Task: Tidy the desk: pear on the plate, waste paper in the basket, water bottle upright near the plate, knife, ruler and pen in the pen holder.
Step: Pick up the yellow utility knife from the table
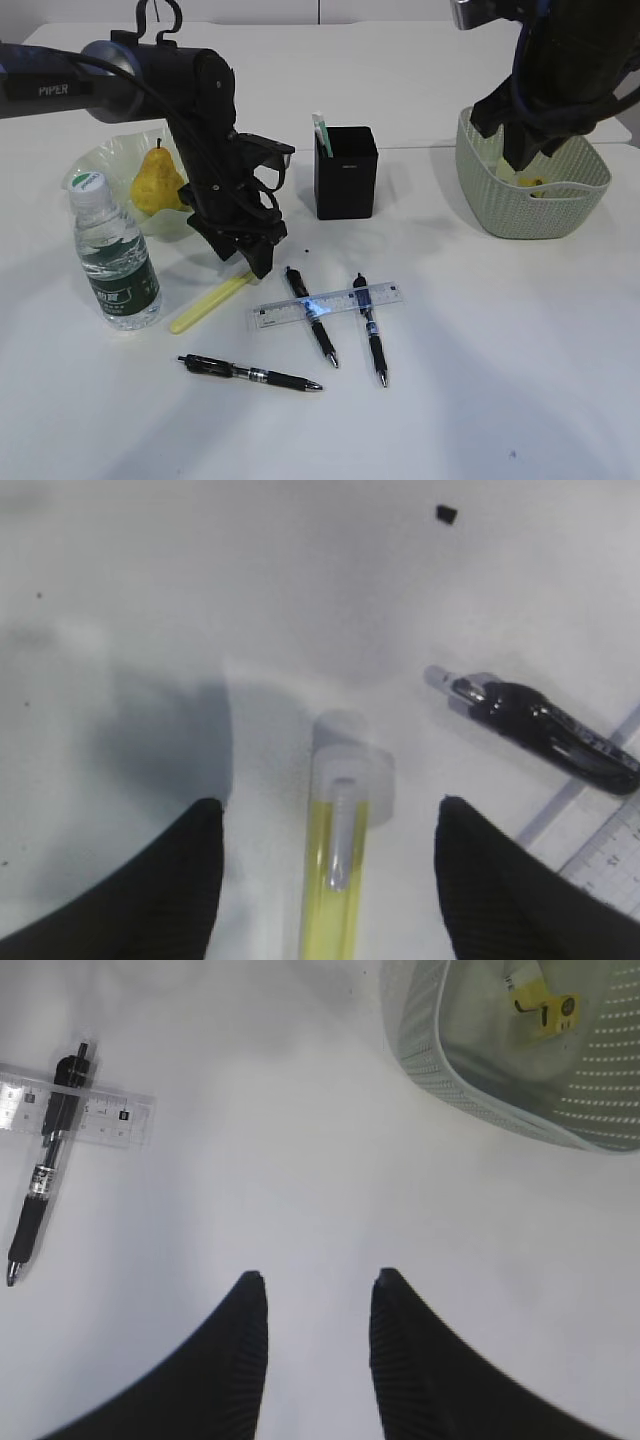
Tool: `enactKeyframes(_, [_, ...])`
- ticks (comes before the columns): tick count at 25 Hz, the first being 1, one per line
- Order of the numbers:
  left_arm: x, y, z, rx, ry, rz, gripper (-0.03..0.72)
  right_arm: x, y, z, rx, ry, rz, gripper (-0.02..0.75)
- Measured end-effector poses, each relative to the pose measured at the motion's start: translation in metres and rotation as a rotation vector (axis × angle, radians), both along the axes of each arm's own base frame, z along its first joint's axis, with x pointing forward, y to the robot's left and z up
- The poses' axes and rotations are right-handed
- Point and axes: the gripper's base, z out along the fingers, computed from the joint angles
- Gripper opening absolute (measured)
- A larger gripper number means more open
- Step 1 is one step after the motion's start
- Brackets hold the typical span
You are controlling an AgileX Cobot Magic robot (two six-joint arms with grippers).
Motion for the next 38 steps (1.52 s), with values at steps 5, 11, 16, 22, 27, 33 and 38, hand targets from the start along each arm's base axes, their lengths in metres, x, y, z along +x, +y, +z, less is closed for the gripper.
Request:
enactKeyframes(5, [0.0, 0.001, -0.001, 0.029, -0.011, -0.011, 0.466, 0.0, 0.0, 0.0, 0.0, 0.0, 0.0, 0.261])
enactKeyframes(11, [-0.002, -0.004, -0.001, 0.048, -0.02, -0.027, 0.466, 0.0, 0.0, 0.0, 0.0, 0.0, 0.0, 0.261])
enactKeyframes(16, [-0.003, -0.005, -0.001, 0.048, -0.02, -0.027, 0.466, 0.0, 0.0, 0.0, 0.0, 0.0, 0.0, 0.261])
enactKeyframes(22, [-0.003, -0.005, -0.002, 0.049, -0.021, -0.027, 0.466, 0.0, 0.0, 0.0, 0.0, 0.0, 0.0, 0.261])
enactKeyframes(27, [-0.002, -0.005, -0.009, 0.053, -0.012, -0.022, 0.466, 0.0, 0.0, 0.0, -0.001, 0.0, 0.0, 0.261])
enactKeyframes(33, [-0.001, -0.005, -0.014, 0.055, -0.007, -0.015, 0.466, 0.0, 0.0, 0.0, -0.005, -0.001, 0.0, 0.261])
enactKeyframes(38, [0.0, -0.006, -0.015, 0.055, -0.01, -0.016, 0.466, 0.0, -0.001, 0.0, -0.007, -0.002, 0.0, 0.261])
